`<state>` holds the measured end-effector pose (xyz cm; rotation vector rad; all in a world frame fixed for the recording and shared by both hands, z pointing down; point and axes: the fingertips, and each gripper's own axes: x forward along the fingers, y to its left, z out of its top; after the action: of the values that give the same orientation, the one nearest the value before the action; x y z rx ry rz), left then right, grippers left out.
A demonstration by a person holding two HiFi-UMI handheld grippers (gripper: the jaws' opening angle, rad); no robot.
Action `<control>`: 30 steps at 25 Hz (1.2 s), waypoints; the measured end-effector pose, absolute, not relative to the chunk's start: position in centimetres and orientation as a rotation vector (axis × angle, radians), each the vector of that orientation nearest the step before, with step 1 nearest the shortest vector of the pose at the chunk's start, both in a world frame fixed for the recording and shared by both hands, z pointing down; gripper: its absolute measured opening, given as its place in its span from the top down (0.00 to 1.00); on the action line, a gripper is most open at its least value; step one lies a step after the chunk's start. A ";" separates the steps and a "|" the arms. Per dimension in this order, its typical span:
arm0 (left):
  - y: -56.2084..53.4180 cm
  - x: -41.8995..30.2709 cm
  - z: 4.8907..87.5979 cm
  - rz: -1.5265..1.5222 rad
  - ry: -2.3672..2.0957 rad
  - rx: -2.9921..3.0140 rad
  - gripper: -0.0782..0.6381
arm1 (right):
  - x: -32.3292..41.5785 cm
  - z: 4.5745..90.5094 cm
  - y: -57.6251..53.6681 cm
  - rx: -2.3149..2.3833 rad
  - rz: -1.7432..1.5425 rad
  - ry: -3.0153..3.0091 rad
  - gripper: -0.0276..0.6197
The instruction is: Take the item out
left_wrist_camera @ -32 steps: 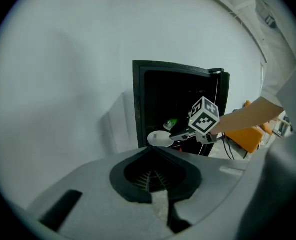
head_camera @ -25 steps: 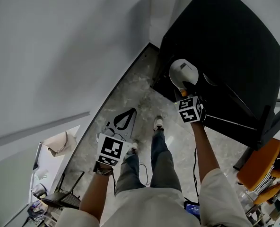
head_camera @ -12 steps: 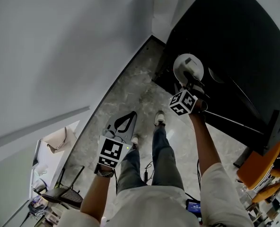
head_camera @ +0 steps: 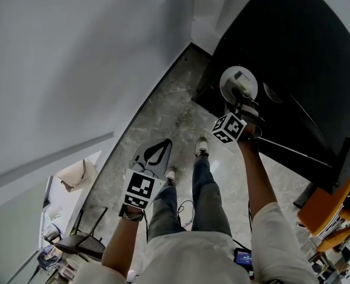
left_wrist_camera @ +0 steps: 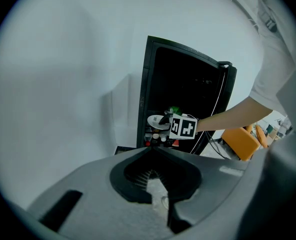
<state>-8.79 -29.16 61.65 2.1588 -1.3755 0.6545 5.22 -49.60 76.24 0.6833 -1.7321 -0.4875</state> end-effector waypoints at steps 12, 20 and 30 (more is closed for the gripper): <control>-28.4 -9.1 62.1 0.686 -1.357 2.168 0.88 | 6.2 76.1 -48.5 0.652 -0.751 -1.590 0.84; -27.3 -9.5 62.1 0.718 -1.347 2.176 0.88 | 6.6 74.2 -48.4 0.742 -0.893 -1.525 0.92; -27.0 -9.0 61.2 0.745 -1.345 2.231 0.88 | 7.2 73.1 -47.6 0.784 -0.973 -1.520 0.93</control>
<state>-9.02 -27.00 61.23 2.2312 -1.3450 0.7447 7.20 -47.57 73.09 0.7837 -1.5201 -0.9728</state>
